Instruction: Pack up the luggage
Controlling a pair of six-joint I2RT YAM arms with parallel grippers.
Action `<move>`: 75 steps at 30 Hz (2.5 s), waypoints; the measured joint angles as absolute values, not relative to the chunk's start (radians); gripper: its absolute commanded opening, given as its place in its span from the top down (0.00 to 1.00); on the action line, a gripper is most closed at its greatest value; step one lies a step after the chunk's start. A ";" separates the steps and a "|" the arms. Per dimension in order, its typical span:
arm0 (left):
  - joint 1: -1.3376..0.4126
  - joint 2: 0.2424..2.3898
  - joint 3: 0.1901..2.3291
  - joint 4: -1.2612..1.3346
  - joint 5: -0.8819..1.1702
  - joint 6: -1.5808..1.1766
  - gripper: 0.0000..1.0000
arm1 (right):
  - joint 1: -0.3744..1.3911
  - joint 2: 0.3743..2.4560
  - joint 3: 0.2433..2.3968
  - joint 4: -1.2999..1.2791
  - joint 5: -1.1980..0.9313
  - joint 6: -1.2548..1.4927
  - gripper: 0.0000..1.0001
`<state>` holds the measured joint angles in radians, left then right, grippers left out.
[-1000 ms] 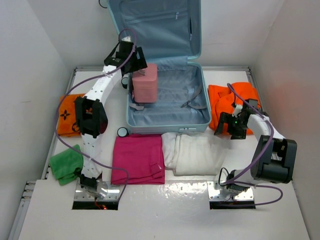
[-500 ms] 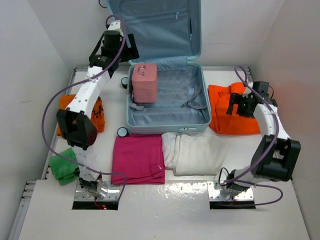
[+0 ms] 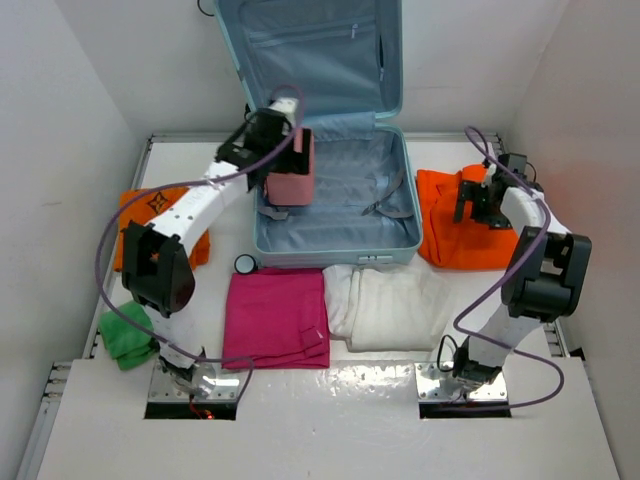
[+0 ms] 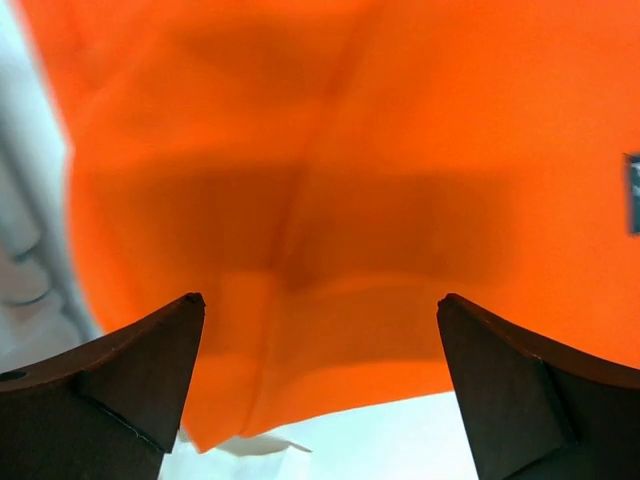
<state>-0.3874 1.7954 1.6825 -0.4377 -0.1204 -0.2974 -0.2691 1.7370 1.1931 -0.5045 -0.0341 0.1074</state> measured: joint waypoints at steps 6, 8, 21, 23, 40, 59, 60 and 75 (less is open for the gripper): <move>-0.559 1.795 1.665 -0.437 -0.110 -0.274 0.07 | -0.154 1.694 1.152 -0.479 -0.065 0.091 0.01; -0.560 1.795 1.664 -0.436 -0.096 -0.279 0.07 | -0.116 1.708 1.166 -0.485 -0.062 0.109 0.01; -0.479 1.795 1.654 -0.432 -0.070 -0.316 0.07 | 0.023 2.000 1.401 -0.505 0.254 0.207 0.01; -0.470 1.795 1.653 -0.432 -0.063 -0.322 0.07 | 0.038 2.051 1.442 -0.525 0.299 0.219 0.01; -0.331 1.808 1.652 -0.431 0.050 -0.385 0.07 | -0.006 2.045 1.396 -0.459 0.179 0.350 0.01; -0.308 1.833 1.654 -0.433 0.095 -0.413 0.07 | 0.042 2.214 1.656 -0.698 0.329 0.384 0.01; -0.306 1.833 1.654 -0.433 0.097 -0.413 0.07 | 0.035 2.208 1.645 -0.688 0.326 0.378 0.01; -0.299 1.835 1.654 -0.434 0.117 -0.413 0.07 | -0.064 2.096 1.482 -0.612 0.221 0.194 0.01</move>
